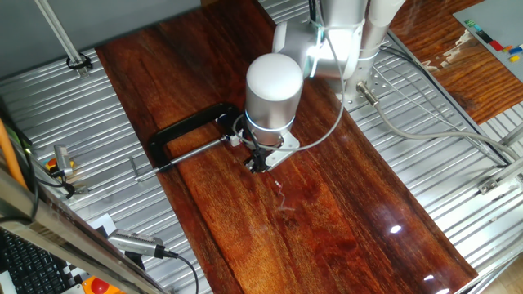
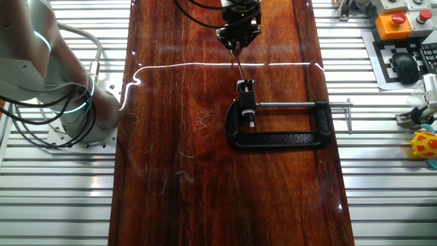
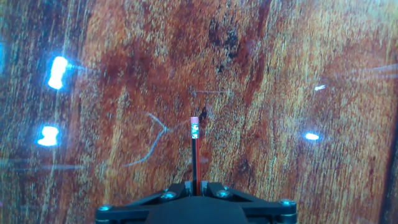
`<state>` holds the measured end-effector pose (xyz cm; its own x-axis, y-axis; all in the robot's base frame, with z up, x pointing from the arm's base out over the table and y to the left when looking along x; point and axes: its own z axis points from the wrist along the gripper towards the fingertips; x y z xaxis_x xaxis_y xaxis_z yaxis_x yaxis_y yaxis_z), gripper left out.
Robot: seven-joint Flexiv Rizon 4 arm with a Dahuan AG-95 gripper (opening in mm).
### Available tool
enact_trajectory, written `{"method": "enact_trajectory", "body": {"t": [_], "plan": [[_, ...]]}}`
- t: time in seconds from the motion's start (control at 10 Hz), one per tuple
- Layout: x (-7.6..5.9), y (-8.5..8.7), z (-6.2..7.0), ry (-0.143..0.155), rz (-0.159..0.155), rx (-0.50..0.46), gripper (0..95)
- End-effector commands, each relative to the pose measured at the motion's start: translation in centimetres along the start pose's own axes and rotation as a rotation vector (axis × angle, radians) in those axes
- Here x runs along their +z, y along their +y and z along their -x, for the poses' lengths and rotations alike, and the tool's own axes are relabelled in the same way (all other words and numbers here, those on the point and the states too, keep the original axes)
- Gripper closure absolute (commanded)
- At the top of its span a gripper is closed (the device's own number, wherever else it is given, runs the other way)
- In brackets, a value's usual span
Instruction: Insert the pencil into the pencil sharpener
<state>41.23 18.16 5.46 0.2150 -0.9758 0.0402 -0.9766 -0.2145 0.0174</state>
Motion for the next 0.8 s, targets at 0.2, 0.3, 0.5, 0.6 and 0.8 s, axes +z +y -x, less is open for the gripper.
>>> {"method": "enact_trajectory", "body": {"t": [0.2, 0.3, 0.5, 0.6, 0.8], "plan": [[0.0, -0.1, -0.3, 0.000, 0.002, -0.003, 95.0], [0.1, 0.0, -0.4, 0.000, 0.001, -0.004, 95.0], [0.2, 0.1, -0.8, 0.000, 0.000, -0.009, 95.0], [0.2, 0.2, -0.9, 0.000, 0.000, -0.012, 95.0], [0.0, 0.3, -1.4, 0.004, 0.000, -0.021, 95.0]]}}
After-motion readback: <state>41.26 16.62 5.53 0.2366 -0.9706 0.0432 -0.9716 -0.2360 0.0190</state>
